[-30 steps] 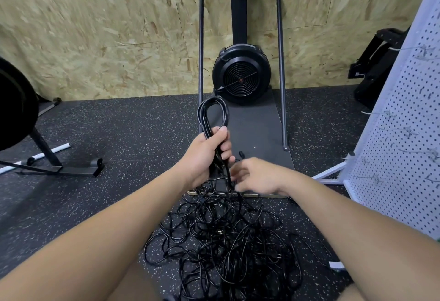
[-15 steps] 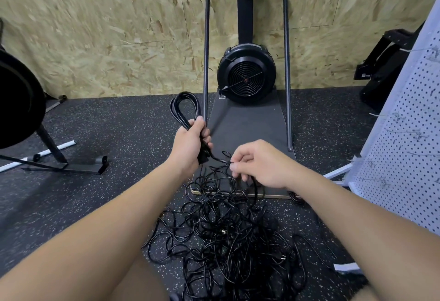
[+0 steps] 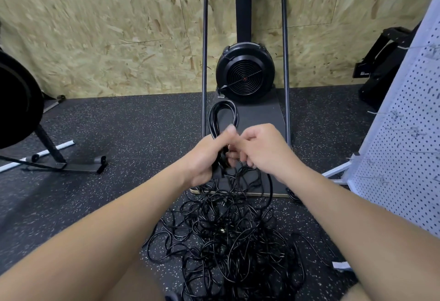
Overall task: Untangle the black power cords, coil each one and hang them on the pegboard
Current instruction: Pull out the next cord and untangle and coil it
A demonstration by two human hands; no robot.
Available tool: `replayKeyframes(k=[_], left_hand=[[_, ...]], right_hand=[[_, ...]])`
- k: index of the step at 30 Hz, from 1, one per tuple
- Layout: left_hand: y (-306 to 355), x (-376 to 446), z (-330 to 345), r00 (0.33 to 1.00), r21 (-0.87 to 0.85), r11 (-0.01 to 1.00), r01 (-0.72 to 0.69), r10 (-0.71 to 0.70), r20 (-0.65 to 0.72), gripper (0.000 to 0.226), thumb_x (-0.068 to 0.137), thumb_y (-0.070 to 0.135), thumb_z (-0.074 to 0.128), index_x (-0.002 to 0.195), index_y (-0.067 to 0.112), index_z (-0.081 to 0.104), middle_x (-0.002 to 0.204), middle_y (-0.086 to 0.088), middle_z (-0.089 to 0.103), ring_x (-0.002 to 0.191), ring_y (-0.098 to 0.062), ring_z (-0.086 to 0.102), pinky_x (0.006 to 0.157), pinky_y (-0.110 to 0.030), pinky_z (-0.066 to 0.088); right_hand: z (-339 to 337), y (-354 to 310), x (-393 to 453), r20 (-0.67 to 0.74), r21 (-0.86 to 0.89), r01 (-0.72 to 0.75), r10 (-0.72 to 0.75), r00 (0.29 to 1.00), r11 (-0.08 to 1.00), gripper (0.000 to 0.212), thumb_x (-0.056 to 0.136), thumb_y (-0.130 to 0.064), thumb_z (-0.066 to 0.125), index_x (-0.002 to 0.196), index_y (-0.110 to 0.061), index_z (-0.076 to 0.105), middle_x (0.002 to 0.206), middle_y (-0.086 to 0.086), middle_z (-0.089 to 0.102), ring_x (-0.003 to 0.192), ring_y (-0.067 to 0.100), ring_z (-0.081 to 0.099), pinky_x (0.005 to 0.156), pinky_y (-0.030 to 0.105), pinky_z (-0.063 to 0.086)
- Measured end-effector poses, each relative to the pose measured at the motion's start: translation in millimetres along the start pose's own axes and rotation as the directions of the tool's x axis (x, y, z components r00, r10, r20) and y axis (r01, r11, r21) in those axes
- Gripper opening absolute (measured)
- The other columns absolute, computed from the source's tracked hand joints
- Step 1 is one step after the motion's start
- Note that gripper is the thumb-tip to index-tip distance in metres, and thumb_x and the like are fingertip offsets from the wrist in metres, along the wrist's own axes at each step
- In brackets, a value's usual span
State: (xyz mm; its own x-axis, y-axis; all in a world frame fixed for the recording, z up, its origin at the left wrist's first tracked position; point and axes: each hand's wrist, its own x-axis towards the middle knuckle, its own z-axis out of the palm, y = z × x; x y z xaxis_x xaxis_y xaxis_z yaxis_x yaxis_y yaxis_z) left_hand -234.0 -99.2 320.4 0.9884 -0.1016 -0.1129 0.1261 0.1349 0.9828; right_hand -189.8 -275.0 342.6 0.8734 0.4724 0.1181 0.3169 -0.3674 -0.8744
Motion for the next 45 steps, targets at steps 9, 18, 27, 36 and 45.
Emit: replayKeyframes(k=[9, 18, 27, 36, 45], left_hand=[[2, 4, -7, 0.996, -0.222, 0.975, -0.016, 0.035, 0.079, 0.031, 0.092, -0.009, 0.067, 0.113, 0.013, 0.065, 0.083, -0.001, 0.053, 0.070, -0.014, 0.039, 0.059, -0.021, 0.043], [4, 10, -27, 0.979, -0.275, 0.951, -0.144, 0.096, -0.179, 0.034, 0.091, -0.015, 0.064, 0.105, 0.015, 0.058, 0.085, -0.002, 0.052, 0.065, -0.014, 0.047, 0.059, -0.025, 0.036], [2, 6, -35, 0.973, 0.032, 0.997, -0.072, 0.078, -0.218, 0.040, 0.084, 0.005, 0.088, 0.109, 0.017, 0.059, 0.080, 0.004, 0.052, 0.070, -0.014, 0.047, 0.069, -0.031, 0.042], [-9, -2, 20, 0.994, 0.203, 0.974, -0.101, 0.089, 0.070, 0.032, 0.095, 0.018, 0.085, 0.113, 0.006, 0.063, 0.101, -0.005, 0.069, 0.090, -0.019, 0.061, 0.086, -0.038, 0.051], [-7, 2, 29, 0.996, 0.158, 0.985, -0.067, 0.057, 0.067, 0.022, 0.098, -0.002, 0.074, 0.116, 0.004, 0.062, 0.093, -0.019, 0.066, 0.076, -0.023, 0.061, 0.069, -0.031, 0.051]], right_hand=[[-12, 34, 12, 0.370, 0.145, -0.369, 0.295, 0.881, 0.918, 0.087, 0.089, -0.094, 0.051, 0.127, -0.019, 0.074, 0.107, 0.002, 0.085, 0.104, 0.018, 0.081, 0.116, 0.049, 0.046], [-20, 46, 14, 0.047, 0.303, -0.175, 0.168, 0.985, 0.937, 0.022, 0.091, -0.001, 0.087, 0.100, 0.009, 0.069, 0.098, 0.038, 0.074, 0.072, 0.031, 0.077, 0.079, 0.054, 0.069], [-33, 4, 7, -0.044, 0.244, 0.097, -0.089, 0.995, 0.965, 0.024, 0.108, -0.019, 0.069, 0.094, -0.003, 0.081, 0.093, 0.011, 0.082, 0.085, 0.026, 0.083, 0.078, 0.051, 0.069], [-6, -9, 13, -0.272, 0.419, 0.062, 0.060, 0.960, 0.906, 0.036, 0.107, -0.032, 0.065, 0.079, -0.012, 0.073, 0.104, 0.000, 0.074, 0.098, 0.012, 0.068, 0.097, 0.053, 0.063], [-8, -6, 15, -0.346, 0.241, 0.242, -0.150, 0.926, 0.940, 0.023, 0.111, -0.023, 0.061, 0.106, -0.019, 0.082, 0.140, -0.007, 0.065, 0.102, 0.010, 0.077, 0.085, 0.033, 0.067]])
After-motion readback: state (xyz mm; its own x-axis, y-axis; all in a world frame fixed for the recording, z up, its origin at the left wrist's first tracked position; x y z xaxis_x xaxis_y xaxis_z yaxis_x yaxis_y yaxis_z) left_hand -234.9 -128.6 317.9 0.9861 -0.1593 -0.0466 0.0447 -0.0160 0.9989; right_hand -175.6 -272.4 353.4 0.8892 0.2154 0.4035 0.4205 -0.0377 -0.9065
